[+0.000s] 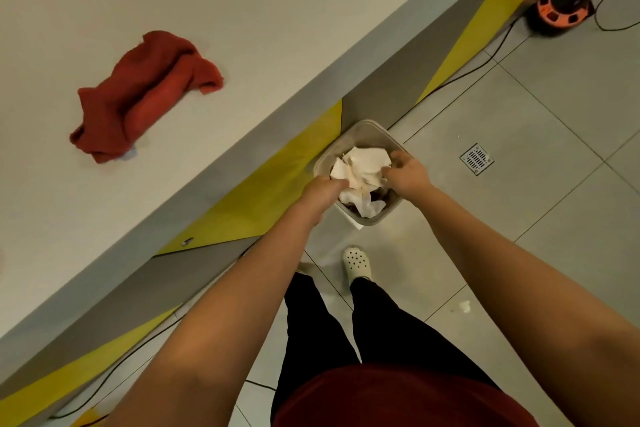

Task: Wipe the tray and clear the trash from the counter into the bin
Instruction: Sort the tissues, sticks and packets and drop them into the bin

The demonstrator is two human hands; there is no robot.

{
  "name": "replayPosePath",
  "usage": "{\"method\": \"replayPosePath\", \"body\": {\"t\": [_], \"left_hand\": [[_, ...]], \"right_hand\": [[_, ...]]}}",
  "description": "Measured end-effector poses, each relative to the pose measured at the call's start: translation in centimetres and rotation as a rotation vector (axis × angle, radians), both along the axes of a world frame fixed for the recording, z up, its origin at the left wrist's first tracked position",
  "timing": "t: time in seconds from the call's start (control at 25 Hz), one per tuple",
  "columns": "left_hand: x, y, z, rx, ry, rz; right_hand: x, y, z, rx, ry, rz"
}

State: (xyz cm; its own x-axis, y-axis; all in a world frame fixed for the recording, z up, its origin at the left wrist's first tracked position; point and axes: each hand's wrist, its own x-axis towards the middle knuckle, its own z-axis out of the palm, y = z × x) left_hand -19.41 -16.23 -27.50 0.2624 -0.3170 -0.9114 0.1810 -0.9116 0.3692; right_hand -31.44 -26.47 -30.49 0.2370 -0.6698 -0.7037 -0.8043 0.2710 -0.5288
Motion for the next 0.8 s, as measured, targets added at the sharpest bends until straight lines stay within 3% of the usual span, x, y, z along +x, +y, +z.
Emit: {"method": "replayPosePath", "body": {"t": [0.2,0.4,0.56,0.68,0.8], "left_hand": [[-0.1,1.6,1.3,-0.097,-0.05,0.003],[-0.3,0.9,8.8,-0.358,-0.046,0.052],[1.4,1.4,17.1,-0.647,-0.085,0.119],[4.3,3.4,21.7,-0.745,-0.139,0.194],[8.5,6.0,24.3,-0.697,-0.261,0.284]], "right_hand": [[-0.6,2.0,1.8,-0.023,-0.147,-0.024],[0.2,3.2,8.3,-0.408,-0.607,-0.045],[3.6,2.6,16.6,-0.575,-0.888,-0.067],[7.2,2.5,21.4,-0.607,-0.93,0.006],[11.5,3.6,23.7,-0.569,-0.898,0.133]]}}
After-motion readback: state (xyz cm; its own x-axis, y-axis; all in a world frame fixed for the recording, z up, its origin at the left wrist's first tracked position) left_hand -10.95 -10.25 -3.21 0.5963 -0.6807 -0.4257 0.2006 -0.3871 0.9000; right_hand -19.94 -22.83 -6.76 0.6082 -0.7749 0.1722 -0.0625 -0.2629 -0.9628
